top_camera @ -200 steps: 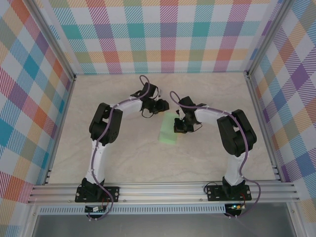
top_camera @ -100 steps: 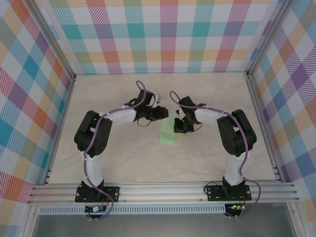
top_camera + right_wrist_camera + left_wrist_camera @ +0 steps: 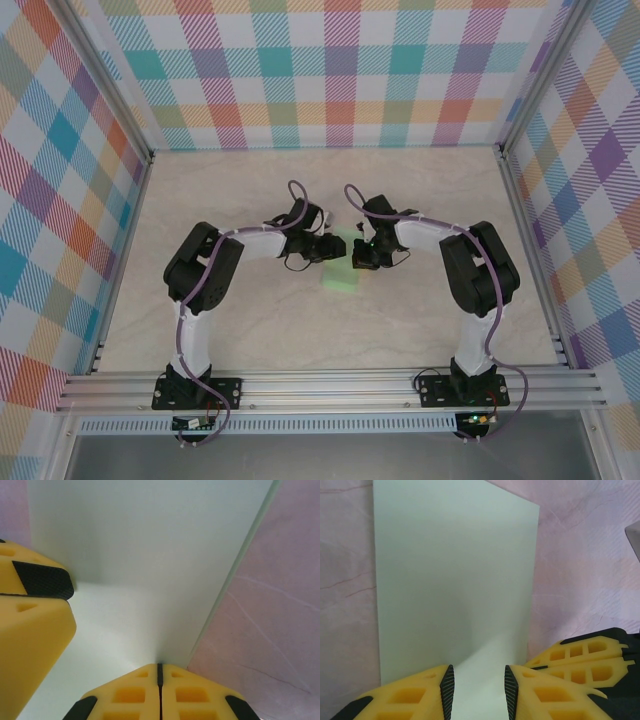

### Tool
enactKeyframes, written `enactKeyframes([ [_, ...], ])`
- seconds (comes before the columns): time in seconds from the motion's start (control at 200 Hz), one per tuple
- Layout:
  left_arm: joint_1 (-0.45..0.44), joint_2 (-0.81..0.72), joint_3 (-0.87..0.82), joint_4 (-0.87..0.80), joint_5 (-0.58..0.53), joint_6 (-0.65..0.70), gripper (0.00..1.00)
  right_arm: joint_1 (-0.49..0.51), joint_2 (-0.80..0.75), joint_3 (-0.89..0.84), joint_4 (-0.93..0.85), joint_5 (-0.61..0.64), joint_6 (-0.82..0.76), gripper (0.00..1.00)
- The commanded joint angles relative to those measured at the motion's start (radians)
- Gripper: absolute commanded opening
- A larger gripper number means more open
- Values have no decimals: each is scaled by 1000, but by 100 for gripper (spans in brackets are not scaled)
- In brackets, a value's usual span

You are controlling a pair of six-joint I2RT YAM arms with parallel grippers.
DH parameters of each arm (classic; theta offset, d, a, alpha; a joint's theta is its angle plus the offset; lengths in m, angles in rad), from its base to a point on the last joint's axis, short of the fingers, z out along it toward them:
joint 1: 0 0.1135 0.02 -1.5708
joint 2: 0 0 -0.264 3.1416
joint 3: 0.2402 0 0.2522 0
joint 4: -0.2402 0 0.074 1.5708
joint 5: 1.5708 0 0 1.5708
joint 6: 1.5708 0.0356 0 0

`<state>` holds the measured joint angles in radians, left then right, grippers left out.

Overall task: Fold a paper plane with a square sheet of paper (fold left side to right side)
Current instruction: Hold the square sheet of paper at the center of the table.

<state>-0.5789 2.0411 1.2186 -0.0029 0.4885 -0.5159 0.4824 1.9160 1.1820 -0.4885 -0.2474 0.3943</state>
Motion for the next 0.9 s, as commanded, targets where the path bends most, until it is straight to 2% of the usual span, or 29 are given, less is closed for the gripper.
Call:
enactKeyframes([
  [0.0, -12, 5, -51, -20, -27, 7, 35, 0, 11, -28, -35, 1, -18, 6],
  [0.295, -27, 13, -68, -22, -43, 8, 34, -96, -73, 55, 34, -115, 19, 7],
  [0.72, -39, 14, -51, -46, -59, 19, 34, -101, 122, 245, 49, -184, 44, 7],
  [0.895, -40, 10, -46, -51, -64, 23, 34, -83, 200, 296, 16, -175, 40, 7],
])
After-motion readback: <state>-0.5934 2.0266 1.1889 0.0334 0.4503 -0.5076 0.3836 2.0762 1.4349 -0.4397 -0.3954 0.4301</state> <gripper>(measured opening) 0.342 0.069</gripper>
